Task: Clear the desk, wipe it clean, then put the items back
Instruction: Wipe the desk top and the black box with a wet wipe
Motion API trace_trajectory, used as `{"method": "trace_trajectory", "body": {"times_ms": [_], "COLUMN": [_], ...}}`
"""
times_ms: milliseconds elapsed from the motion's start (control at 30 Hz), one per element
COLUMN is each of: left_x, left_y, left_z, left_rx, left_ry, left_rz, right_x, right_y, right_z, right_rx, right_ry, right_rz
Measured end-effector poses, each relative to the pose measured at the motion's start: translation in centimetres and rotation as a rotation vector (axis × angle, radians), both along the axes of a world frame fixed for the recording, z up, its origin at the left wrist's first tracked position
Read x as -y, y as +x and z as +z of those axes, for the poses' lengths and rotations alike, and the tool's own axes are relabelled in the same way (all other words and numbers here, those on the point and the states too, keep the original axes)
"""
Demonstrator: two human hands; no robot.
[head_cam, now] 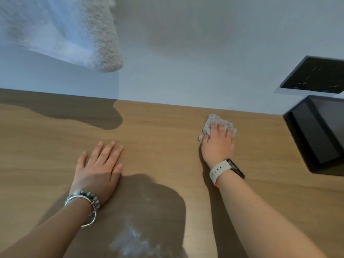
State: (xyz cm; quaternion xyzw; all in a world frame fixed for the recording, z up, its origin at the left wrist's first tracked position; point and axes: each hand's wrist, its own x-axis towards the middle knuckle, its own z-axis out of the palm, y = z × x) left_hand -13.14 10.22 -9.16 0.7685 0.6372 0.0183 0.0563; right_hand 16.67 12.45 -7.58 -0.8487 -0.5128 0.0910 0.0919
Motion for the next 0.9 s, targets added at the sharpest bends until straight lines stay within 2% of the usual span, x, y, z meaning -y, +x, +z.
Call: {"method": "trace_trajectory", "body": {"times_ms": [33, 100, 133, 167, 200, 233, 333, 400, 433, 500, 633, 700, 733, 767, 833, 900], "left_x": [0.1, 0.2, 0.2, 0.2, 0.2, 0.3, 0.2, 0.0, 0.0, 0.1, 0.1, 0.2, 0.2, 0.2, 0.1, 0.1], "left_y": [0.0, 0.1, 0.1, 0.1, 0.1, 0.0, -0.2, -0.2, -0.1, -0.1, -0.1, -0.1, -0.1, -0.1, -0.1, 0.0], "left_z": [0.0, 0.1, 0.2, 0.2, 0.1, 0.0, -0.1, 0.0, 0.0, 0.0, 0.2, 0.3, 0.3, 0.2, 0.1, 0.2], "left_rx": [-0.004, -0.007, -0.009, -0.01, -0.015, -0.021, -0.025, -0.032, -0.039, -0.038, -0.032, -0.03, -0.02, -0.006, 0.008, 0.019], "left_ry": [-0.005, -0.007, -0.01, -0.012, -0.013, -0.015, -0.003, -0.007, -0.01, -0.02, -0.025, -0.038, -0.038, -0.036, -0.026, -0.026], "left_rz": [-0.005, -0.008, -0.008, -0.006, -0.003, 0.002, 0.009, -0.003, -0.008, -0.012, -0.007, -0.011, -0.006, 0.0, -0.005, 0.004], "right_x": [-0.3, 0.4, 0.7, 0.3, -0.7, -1.9, -5.0, -5.9, -6.3, -6.4, -3.4, -2.1, -3.0, -4.5, -7.3, -7.9], "right_y": [-1.9, -6.0, -6.9, -6.5, -5.0, -3.1, 2.7, 2.8, 1.8, -1.2, -7.5, -7.4, -6.1, -4.3, -1.0, -0.4], "right_z": [-0.1, -0.3, -0.3, -0.3, -0.2, -0.3, -0.4, -0.9, -1.0, -0.6, 0.1, 0.5, 0.7, 0.6, 0.1, -0.2], "right_rx": [-0.01, -0.011, -0.024, -0.037, -0.042, -0.044, -0.017, 0.029, 0.036, 0.008, -0.066, -0.074, -0.078, -0.082, -0.054, -0.011], "right_ry": [0.012, 0.058, 0.019, -0.005, -0.007, 0.018, 0.096, 0.054, 0.05, 0.065, -0.004, 0.009, 0.043, 0.06, 0.044, 0.048], "right_rz": [0.132, 0.538, 0.712, 0.803, 0.776, 0.657, 0.16, 0.049, 0.064, 0.248, 0.867, 1.091, 1.093, 1.001, 0.691, 0.535]}}
